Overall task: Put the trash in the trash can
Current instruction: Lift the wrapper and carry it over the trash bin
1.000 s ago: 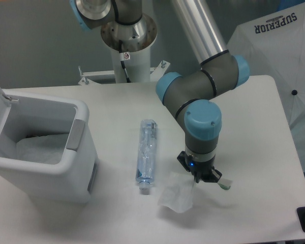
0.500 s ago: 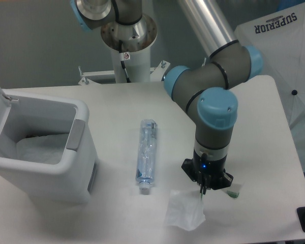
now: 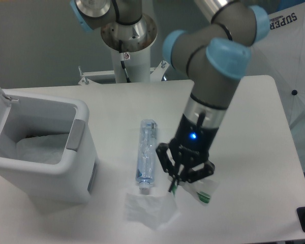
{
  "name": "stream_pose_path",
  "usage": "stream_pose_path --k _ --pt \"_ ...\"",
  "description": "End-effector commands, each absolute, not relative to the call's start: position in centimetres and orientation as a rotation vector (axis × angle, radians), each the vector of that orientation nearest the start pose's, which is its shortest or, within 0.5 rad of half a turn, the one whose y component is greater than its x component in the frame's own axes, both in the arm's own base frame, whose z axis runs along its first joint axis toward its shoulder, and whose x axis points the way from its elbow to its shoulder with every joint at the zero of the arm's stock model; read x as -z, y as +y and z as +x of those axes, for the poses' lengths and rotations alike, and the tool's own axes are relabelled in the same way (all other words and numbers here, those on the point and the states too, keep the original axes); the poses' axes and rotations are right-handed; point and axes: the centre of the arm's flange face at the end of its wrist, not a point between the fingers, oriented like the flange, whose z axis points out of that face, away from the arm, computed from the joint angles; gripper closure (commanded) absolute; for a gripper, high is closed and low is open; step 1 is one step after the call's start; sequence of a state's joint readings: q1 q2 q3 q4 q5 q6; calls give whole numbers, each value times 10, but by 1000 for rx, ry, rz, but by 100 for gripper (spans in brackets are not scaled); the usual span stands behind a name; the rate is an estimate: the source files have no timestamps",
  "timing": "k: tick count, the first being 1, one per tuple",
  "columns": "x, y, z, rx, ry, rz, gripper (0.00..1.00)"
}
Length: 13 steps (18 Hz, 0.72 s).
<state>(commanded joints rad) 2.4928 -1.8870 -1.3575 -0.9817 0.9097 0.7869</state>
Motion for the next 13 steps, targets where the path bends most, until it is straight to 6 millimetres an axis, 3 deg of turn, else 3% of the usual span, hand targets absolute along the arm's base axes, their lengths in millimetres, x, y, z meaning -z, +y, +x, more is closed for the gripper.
stream_pose_path --k 6,9,13 --pt "-542 525 -319 99 127 -2298 100" --pt "-544 516 -294 104 150 -2298 100" --pt "-543 529 -255 137 224 -2298 100"
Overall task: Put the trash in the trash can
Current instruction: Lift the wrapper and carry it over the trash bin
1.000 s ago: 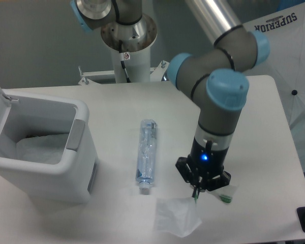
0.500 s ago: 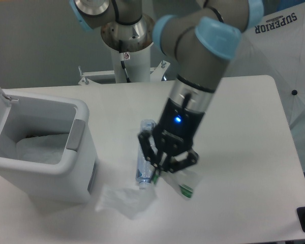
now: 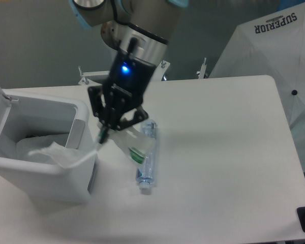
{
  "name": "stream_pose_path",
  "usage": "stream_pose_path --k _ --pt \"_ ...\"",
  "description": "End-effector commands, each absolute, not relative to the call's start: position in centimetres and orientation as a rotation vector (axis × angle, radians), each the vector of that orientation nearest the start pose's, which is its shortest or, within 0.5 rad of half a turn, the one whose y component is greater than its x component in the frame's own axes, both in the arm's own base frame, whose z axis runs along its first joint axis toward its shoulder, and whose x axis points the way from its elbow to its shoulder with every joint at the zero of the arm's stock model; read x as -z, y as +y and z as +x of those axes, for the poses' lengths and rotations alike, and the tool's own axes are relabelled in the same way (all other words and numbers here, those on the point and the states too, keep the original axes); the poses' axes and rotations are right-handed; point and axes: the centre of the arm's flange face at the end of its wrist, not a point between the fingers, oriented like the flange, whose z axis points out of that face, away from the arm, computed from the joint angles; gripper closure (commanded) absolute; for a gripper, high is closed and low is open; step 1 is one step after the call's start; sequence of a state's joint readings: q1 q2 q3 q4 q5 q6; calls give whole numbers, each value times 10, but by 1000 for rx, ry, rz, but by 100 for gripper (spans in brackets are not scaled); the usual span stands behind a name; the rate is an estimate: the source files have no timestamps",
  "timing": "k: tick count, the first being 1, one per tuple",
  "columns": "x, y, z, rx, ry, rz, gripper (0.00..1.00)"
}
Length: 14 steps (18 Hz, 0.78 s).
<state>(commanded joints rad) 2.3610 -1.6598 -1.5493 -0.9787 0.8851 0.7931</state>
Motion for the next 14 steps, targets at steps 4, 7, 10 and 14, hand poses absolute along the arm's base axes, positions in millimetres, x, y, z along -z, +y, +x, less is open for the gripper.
stream_pose_path --k 4,7,10,14 --pt "-539 542 -231 163 279 -2299 100" --pt "-528 545 -213 186 312 -2306 100" --pt "-522 547 -202 205 330 -2310 100" --pt "-514 549 -188 219 357 -2321 93"
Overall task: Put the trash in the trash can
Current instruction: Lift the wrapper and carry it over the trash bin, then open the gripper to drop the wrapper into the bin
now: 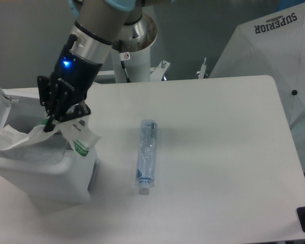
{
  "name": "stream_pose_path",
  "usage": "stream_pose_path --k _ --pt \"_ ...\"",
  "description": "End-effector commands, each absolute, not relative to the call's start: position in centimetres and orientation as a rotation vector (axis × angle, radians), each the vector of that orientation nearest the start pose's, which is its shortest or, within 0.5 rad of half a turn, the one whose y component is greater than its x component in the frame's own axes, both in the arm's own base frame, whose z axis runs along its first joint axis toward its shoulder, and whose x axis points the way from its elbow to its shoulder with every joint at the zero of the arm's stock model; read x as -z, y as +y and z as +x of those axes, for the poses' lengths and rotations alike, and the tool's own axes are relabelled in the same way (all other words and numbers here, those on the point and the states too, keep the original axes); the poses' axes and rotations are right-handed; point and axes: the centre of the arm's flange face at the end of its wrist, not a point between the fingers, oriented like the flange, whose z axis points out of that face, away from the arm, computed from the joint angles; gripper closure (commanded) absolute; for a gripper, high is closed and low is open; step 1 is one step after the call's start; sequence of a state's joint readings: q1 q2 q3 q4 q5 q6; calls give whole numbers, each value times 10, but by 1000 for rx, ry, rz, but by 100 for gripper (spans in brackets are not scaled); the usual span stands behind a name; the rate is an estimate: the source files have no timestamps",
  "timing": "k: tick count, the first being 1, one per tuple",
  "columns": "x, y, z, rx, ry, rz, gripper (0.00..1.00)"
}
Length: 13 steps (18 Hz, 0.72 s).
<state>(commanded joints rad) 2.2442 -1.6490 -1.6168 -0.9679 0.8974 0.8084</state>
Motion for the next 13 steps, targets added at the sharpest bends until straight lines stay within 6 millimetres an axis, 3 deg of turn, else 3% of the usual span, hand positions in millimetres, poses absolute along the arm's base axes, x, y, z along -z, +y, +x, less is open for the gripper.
stream_pose_path --k 2,4,5,6,13 --pt "-511 549 -187 216 380 -2320 80" --pt "-510 548 -185 210 402 -2317 58" --pt "-508 548 -185 213 405 -2317 13" --pt "-506 548 -184 217 404 -2320 0" --pt "-512 547 -184 207 404 -2313 0"
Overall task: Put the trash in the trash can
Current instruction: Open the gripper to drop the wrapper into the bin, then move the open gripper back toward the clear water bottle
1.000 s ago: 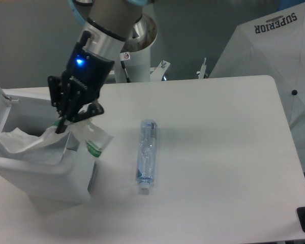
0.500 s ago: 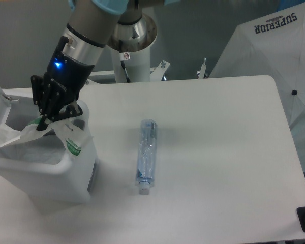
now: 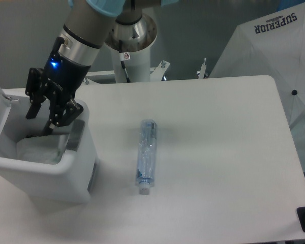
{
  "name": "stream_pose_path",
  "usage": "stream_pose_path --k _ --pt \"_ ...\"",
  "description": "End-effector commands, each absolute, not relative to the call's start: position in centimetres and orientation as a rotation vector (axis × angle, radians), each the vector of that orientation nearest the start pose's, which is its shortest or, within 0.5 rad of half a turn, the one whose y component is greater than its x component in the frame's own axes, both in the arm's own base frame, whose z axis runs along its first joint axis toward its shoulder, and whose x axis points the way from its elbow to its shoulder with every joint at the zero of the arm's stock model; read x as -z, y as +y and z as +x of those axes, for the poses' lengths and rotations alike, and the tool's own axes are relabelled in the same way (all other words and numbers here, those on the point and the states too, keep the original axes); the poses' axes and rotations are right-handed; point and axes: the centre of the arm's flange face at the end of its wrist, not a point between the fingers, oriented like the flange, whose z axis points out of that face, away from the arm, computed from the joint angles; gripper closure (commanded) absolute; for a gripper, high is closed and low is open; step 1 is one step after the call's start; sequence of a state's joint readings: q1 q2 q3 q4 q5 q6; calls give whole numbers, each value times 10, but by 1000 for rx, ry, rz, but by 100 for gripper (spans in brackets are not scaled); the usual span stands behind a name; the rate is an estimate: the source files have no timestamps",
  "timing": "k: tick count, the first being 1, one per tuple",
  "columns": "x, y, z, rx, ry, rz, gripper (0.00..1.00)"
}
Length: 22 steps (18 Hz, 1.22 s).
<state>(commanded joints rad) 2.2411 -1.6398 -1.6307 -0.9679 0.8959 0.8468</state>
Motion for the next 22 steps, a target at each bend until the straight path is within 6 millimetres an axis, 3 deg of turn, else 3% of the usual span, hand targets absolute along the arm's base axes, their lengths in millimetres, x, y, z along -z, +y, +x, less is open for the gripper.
stream_pose_path --k 2,7,11,16,18,22 --pt "-515 545 -197 192 383 -2312 0" --pt "-519 523 -293 116 203 -2317 0" --pt "-484 525 -359 143 84 -2352 0" --pt "-429 560 -422 238 -84 -2397 0" --pt "-413 567 -435 264 -134 -2408 0" --pt "-388 575 -443 318 -190 -2428 0"
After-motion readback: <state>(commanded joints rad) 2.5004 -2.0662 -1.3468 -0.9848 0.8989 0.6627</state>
